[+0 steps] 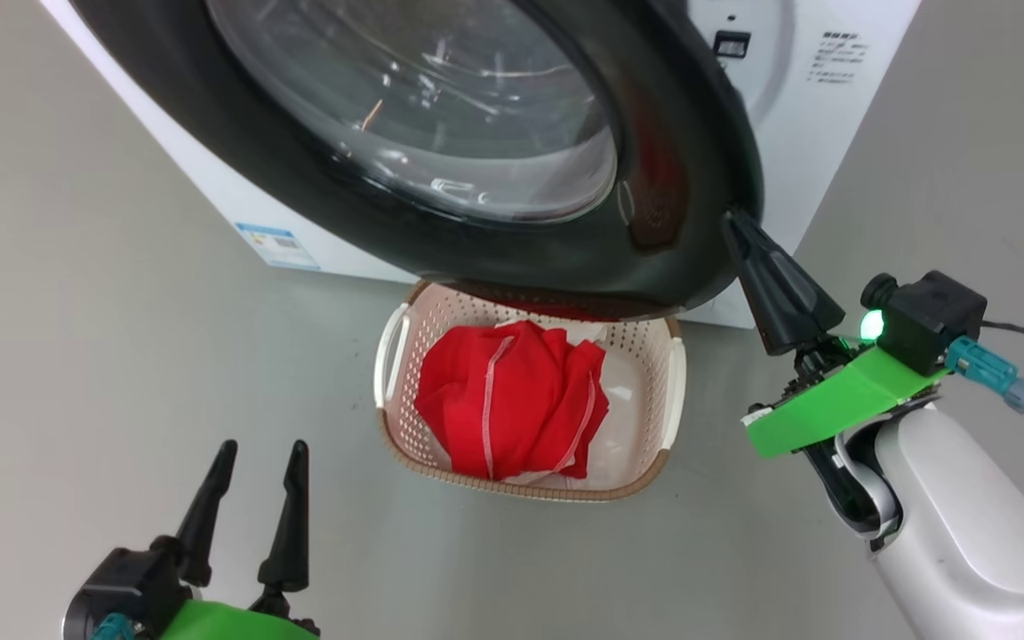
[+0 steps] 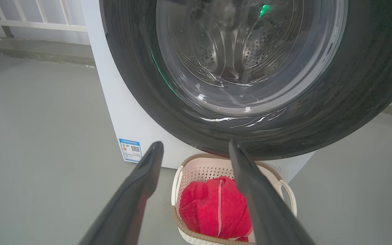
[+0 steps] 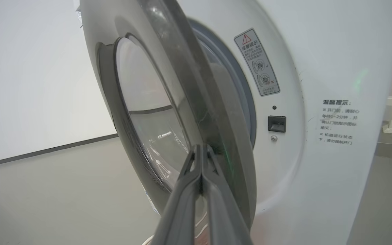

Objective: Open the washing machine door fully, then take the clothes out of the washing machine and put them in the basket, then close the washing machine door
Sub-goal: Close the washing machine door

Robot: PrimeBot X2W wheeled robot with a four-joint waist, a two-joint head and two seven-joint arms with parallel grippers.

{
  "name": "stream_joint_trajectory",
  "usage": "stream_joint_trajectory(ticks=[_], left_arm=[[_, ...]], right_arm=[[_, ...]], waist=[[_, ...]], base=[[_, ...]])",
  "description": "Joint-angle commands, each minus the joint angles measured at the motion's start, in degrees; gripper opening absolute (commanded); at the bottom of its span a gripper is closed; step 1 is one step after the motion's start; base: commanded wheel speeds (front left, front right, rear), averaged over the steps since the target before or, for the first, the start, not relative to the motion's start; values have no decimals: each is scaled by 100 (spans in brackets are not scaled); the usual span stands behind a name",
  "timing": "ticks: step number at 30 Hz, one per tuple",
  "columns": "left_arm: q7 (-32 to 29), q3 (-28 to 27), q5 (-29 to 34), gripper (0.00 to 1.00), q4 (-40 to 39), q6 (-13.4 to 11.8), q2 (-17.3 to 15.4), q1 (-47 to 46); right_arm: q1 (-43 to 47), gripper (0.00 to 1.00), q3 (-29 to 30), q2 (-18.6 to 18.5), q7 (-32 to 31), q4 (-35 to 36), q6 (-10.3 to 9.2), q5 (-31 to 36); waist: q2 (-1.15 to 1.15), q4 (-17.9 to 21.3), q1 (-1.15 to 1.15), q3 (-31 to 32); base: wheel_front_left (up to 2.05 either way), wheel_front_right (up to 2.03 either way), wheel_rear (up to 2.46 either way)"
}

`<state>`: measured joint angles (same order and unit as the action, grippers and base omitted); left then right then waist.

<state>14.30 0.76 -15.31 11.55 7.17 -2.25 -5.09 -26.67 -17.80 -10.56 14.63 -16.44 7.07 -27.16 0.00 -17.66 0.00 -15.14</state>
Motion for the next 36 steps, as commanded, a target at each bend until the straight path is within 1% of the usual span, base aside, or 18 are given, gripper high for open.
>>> stream_joint_trajectory(ticks=[1,6,18,25,31,36], left_arm=[[70,-149,-44,100,-125,32,-64,-165],[70,-82,-124,100,-151,32,-64,-266],[70,103,-346,100,-265,32,-64,-628],[70,208,-444,100,-306,32,-63,-839],[70,242,-515,100,-338,32,-63,-931],[70,237,-542,100,-349,32,-63,-961]], right_arm=[[-153,0,-118,17,37,111,42,-29],[-318,0,-100,-39,37,98,42,-41],[-933,0,155,-192,37,116,42,-31],[-1298,0,348,-291,37,122,42,-15],[-1554,0,547,-279,37,148,42,-44],[-1680,0,596,-233,37,141,42,-49]], waist=[[0,-105,0,-154],[0,-153,0,-338],[0,-264,0,-932],[0,-392,0,-1223],[0,-456,0,-1358],[0,-448,0,-1414]], base=[[0,0,0],[0,0,0],[0,0,0],[0,0,0],[0,0,0],[0,0,0]])
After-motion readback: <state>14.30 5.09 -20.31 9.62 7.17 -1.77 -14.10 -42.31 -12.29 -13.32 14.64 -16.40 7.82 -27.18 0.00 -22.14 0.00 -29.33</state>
